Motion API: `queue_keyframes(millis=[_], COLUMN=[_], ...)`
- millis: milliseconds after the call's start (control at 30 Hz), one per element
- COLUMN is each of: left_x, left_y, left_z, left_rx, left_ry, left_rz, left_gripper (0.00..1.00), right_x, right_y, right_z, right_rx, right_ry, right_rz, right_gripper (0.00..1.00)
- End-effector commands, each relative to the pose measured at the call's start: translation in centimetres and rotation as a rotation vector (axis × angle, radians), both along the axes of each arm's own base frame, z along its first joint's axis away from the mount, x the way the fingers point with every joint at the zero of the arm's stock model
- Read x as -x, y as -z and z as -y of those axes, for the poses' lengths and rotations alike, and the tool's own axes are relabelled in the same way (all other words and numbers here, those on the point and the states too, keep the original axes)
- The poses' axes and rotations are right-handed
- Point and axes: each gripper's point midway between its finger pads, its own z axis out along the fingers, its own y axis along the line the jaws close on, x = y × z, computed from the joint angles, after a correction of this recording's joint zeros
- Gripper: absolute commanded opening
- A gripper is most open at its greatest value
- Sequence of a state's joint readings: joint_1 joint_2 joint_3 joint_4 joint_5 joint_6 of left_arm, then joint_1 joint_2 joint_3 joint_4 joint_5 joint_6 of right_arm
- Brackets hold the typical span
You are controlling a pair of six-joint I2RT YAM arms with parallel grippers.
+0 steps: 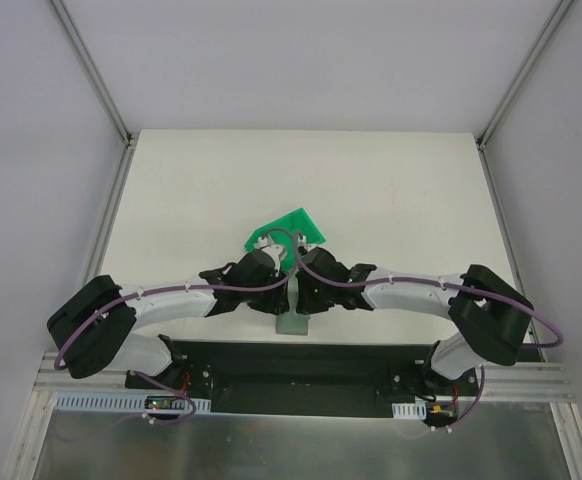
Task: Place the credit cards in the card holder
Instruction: Close the card holder at the center of the board.
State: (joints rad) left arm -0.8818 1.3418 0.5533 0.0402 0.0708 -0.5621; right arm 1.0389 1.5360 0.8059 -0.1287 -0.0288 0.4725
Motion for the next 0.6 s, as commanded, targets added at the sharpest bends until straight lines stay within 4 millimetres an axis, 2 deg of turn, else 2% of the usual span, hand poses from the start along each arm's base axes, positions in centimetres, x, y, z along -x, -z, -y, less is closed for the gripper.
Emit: queue_keyframes(millis=[0, 200, 567], left_x=[0.0, 0.0, 0.4], left_y=[0.2, 0.3, 0.4], left_z=[-0.2, -0.3, -0.5], left_rx=[-0.001, 0.002, 0.017], left_ry=[-0.022, -0.025, -0.034], left_rz=[-0.011, -0.013, -0.018], left_gripper=[0.47, 0.47, 0.47], right_x=[1.0, 0.1, 0.7], right_y=[1.7, 1.9, 3.4], right_z=[1.4, 1.6, 2.5], right_rx=[0.114, 0.180, 0.291], right_ry=[-0.018, 0.010, 0.016], right_rz=[-0.035, -0.026, -0.098], right_gripper=[0.11, 0.11, 0.11])
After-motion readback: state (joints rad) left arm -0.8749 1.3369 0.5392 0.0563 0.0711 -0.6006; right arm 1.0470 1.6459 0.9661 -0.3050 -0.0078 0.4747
